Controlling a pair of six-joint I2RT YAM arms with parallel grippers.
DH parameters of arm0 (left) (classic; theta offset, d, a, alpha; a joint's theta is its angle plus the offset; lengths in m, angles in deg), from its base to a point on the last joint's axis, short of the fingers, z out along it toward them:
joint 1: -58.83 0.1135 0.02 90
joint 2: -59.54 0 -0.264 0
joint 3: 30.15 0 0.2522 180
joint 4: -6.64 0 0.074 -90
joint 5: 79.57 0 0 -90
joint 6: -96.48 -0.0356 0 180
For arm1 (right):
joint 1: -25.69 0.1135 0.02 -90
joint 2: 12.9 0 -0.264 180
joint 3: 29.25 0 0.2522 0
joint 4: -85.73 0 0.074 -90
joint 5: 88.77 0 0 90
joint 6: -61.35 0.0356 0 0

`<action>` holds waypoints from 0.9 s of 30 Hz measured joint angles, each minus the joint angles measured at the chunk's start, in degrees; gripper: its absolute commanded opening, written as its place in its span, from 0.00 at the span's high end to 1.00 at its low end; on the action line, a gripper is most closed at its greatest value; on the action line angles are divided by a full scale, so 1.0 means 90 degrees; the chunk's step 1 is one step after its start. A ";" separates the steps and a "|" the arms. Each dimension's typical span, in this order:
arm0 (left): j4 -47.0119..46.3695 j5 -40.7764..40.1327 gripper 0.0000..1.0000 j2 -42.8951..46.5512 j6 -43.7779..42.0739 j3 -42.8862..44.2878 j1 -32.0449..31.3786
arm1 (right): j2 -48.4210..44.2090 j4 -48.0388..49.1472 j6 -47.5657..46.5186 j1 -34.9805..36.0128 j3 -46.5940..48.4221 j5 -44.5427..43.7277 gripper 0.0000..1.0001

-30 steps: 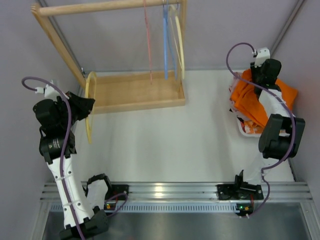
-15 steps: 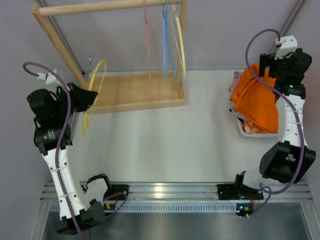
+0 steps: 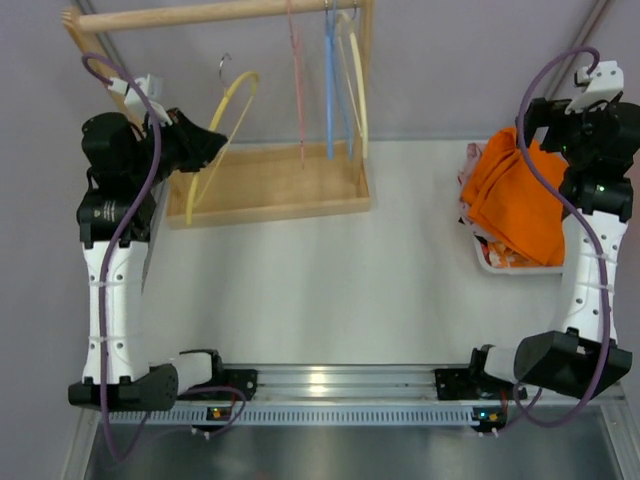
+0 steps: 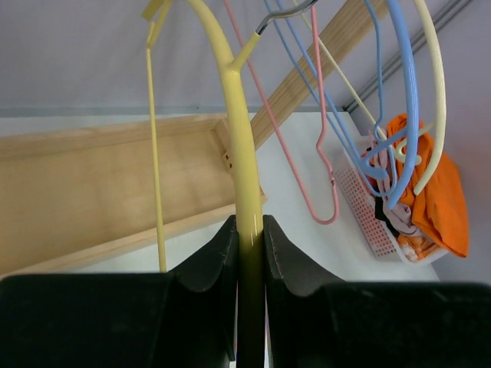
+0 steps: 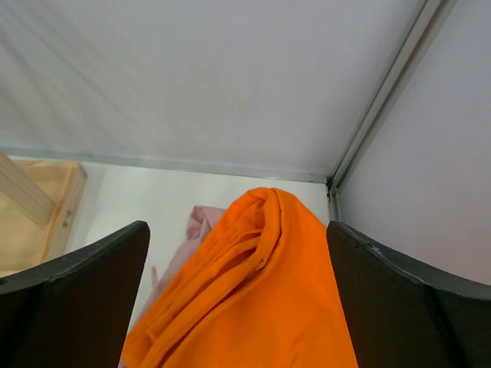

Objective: Remove the trousers from the hanger

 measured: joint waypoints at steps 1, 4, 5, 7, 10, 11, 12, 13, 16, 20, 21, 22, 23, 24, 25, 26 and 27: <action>-0.0022 -0.0117 1.00 -0.0134 0.0034 0.0095 -0.0204 | -0.0039 -0.0051 0.0070 0.0000 0.0000 0.0056 0.01; -0.0155 -0.0588 1.00 -0.0503 0.0308 0.0270 -0.0539 | -0.0141 -0.0194 0.0238 -0.0002 -0.0005 0.0138 0.01; -0.0214 -0.0743 1.00 -0.0648 0.0423 0.0323 -0.0559 | -0.0180 -0.0238 0.0270 -0.0002 -0.0010 0.0148 0.01; -0.0270 -0.1003 1.00 -0.0957 0.0629 0.0544 -0.0563 | -0.0291 -0.0338 0.0294 -0.0002 -0.0029 0.0158 0.01; -0.0372 -0.1246 1.00 -0.1491 0.0862 0.0986 -0.0595 | -0.0554 -0.0410 0.0270 -0.0002 -0.0153 0.0163 0.01; -0.0459 -0.1294 1.00 -0.1632 0.0930 0.1095 -0.0627 | -0.0690 -0.0449 0.0255 -0.0002 -0.0219 0.0158 0.01; -0.0566 -0.1331 1.00 -0.1746 0.0971 0.1168 -0.0702 | -0.0789 -0.0461 0.0223 -0.0002 -0.0272 0.0146 0.01; -0.0644 -0.1341 1.00 -0.1795 0.1001 0.1180 -0.0770 | -0.0877 -0.0457 0.0194 -0.0002 -0.0321 0.0138 0.01; -0.0663 -0.1328 1.00 -0.1807 0.1054 0.1183 -0.0998 | -0.1151 -0.0464 0.0078 -0.0007 -0.0539 0.0107 0.01; -0.0695 -0.1316 1.00 -0.1678 0.1078 0.1183 -0.1171 | -0.1275 -0.0522 -0.0002 -0.0017 -0.0692 0.0102 0.01; -0.0695 -0.1324 1.00 -0.1622 0.1083 0.1183 -0.1173 | -0.1275 -0.0554 -0.0002 -0.0017 -0.0714 0.0104 0.01; -0.0697 -0.1328 1.00 -0.1566 0.1093 0.1183 -0.1173 | -0.1275 -0.0585 0.0005 -0.0017 -0.0733 0.0107 0.01; -0.0699 -0.1338 1.00 -0.1508 0.1098 0.1183 -0.1173 | -0.1270 -0.0600 0.0032 -0.0017 -0.0750 0.0112 0.01; -0.0707 -0.1355 1.00 -0.1455 0.1100 0.1197 -0.1171 | -0.1270 -0.0612 0.0061 -0.0017 -0.0767 0.0119 0.01; -0.0709 -0.1358 1.00 -0.1433 0.1100 0.1239 -0.1166 | -0.1265 -0.0629 0.0102 -0.0017 -0.0767 0.0126 0.01; -0.0731 -0.1372 1.00 -0.1430 0.1100 0.1309 -0.1166 | -0.1258 -0.0629 0.0141 -0.0017 -0.0767 0.0131 0.01; -0.0753 -0.1379 1.00 -0.1440 0.1098 0.1409 -0.1166 | -0.1253 -0.0629 0.0180 -0.0017 -0.0765 0.0136 0.01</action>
